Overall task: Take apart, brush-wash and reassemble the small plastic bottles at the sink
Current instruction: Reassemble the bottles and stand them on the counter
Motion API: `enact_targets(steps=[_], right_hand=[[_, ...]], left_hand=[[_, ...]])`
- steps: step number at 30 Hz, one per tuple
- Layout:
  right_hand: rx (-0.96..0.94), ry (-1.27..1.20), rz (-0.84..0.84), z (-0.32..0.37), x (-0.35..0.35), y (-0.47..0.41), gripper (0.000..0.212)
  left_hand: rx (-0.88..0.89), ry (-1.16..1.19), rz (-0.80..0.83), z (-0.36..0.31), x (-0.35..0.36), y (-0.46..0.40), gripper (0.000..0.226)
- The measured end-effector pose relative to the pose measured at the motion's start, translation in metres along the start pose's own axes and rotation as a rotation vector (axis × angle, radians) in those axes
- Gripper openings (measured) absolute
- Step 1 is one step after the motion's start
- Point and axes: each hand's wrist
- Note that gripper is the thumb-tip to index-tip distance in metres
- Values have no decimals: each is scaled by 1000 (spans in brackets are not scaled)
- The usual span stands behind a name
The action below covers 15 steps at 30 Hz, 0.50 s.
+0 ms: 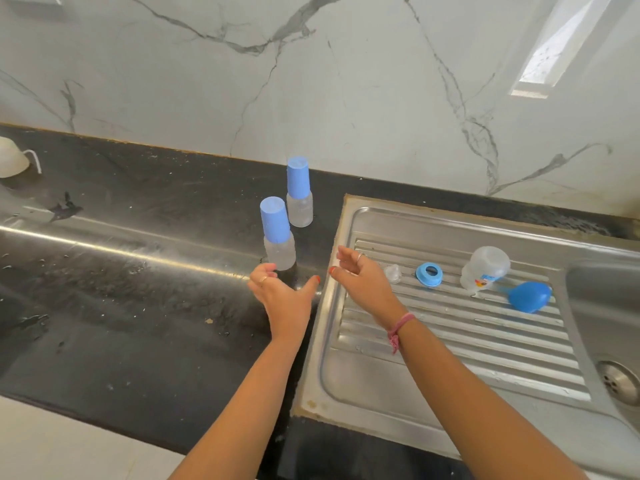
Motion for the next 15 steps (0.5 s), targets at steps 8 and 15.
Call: enact_targets(steps=[8,15], right_hand=[[-51,127,-127,-33,-77,24,50],[-80,357,-191,-64,-130,30,47]], left_hand=[[115,29,198,-31,34,60,63],[102,-6,281,-46,69,98,67]])
Point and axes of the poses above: each hand's wrist, its own y-axis away from the middle knuckle, its own x-axis out of the palm, z = x × y, and after that the axes turned 8 degrees about -z, right-handed
